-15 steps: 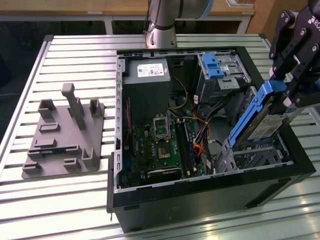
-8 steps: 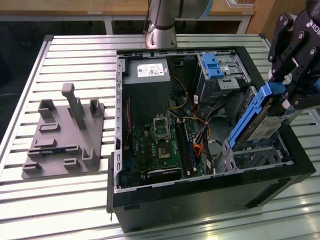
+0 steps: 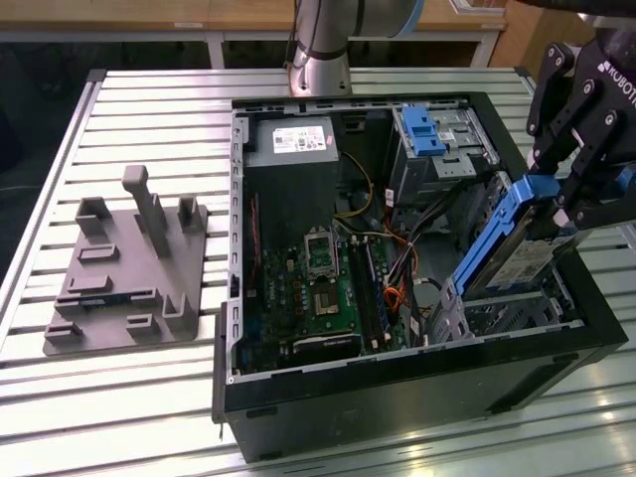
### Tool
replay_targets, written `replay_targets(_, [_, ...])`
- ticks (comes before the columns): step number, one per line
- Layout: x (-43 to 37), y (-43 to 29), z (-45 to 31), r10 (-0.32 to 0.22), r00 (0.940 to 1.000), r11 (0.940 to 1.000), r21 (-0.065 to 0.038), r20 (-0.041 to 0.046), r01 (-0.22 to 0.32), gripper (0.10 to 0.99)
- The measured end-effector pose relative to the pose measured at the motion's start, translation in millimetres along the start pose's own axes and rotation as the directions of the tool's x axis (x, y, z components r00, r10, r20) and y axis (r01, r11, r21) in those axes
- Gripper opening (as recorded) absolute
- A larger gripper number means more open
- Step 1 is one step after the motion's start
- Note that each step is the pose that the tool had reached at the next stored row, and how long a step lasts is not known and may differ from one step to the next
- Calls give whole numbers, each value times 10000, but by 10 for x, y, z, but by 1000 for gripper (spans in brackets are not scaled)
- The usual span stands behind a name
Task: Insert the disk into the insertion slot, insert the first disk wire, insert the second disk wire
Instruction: 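Insert the disk into the insertion slot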
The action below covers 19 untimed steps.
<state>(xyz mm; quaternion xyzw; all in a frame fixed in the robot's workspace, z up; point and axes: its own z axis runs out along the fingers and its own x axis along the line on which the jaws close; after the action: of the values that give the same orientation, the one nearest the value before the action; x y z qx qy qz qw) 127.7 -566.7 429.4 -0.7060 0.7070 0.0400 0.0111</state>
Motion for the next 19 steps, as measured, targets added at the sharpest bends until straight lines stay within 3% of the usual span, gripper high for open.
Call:
replay_targets(15, [19,-11,271,-3,10000,10000,0,1,3,365])
replay_targets(17, [20,-9,278,-4,10000,10000,0,-23,4,373])
replay_targets(19, [20,-8,277,-8,10000,10000,0,-36,8,490])
